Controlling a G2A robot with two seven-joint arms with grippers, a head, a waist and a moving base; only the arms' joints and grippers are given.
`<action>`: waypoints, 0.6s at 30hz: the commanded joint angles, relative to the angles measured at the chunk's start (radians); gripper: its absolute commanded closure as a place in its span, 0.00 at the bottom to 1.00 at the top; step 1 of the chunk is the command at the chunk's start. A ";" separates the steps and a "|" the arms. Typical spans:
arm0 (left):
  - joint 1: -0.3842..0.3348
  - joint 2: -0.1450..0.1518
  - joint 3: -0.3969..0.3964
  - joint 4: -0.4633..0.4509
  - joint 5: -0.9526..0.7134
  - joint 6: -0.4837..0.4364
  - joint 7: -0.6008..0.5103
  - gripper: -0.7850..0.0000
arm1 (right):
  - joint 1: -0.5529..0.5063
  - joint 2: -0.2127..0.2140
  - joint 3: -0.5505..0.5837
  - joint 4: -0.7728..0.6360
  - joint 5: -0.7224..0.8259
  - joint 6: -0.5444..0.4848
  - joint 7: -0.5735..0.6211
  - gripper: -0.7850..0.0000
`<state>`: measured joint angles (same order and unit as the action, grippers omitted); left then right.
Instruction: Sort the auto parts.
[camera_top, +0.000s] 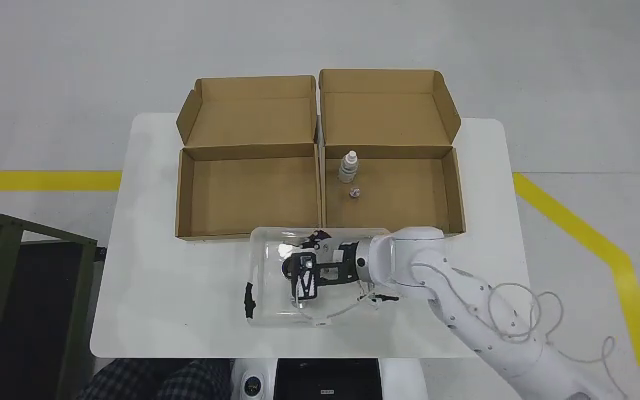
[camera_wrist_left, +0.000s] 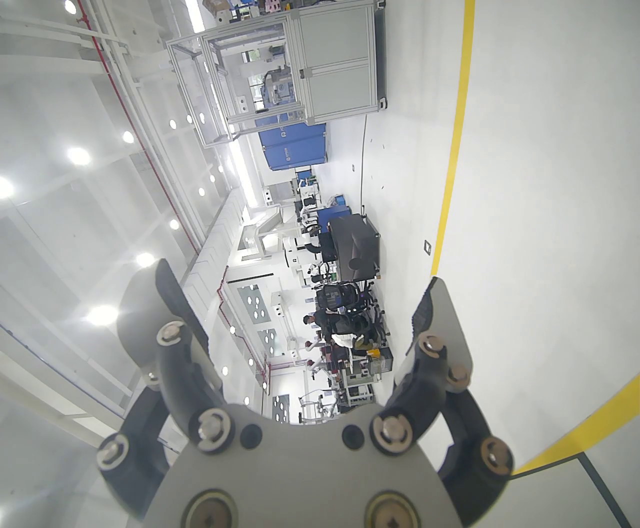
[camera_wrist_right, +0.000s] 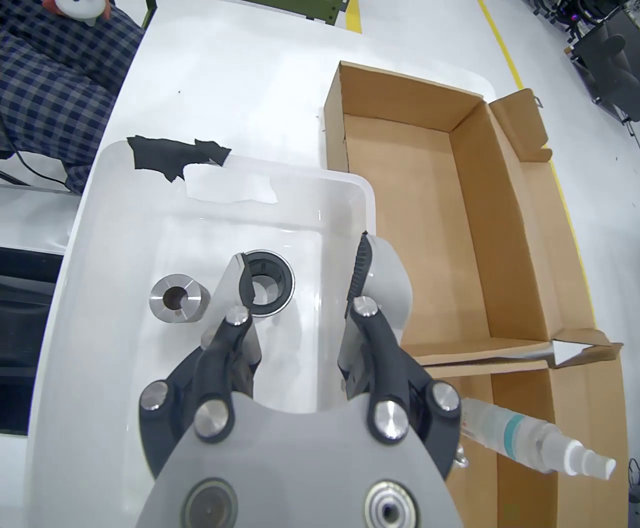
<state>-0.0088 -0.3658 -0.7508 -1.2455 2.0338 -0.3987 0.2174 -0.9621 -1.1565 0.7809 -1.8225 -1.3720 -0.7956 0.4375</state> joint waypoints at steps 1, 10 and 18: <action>0.000 0.000 0.000 0.000 0.000 0.000 0.000 0.00 | 0.000 -0.002 -0.006 0.010 -0.002 0.004 0.000 0.52; 0.000 0.000 0.000 0.000 0.000 0.000 0.000 0.00 | -0.009 -0.009 -0.033 0.048 -0.012 0.007 -0.002 0.51; 0.000 0.000 0.000 0.000 0.000 0.000 0.000 0.00 | -0.002 -0.017 -0.043 0.095 -0.008 0.013 -0.016 0.40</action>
<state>-0.0088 -0.3658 -0.7508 -1.2455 2.0338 -0.3987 0.2174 -0.9665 -1.1723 0.7386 -1.7361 -1.3807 -0.7838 0.4246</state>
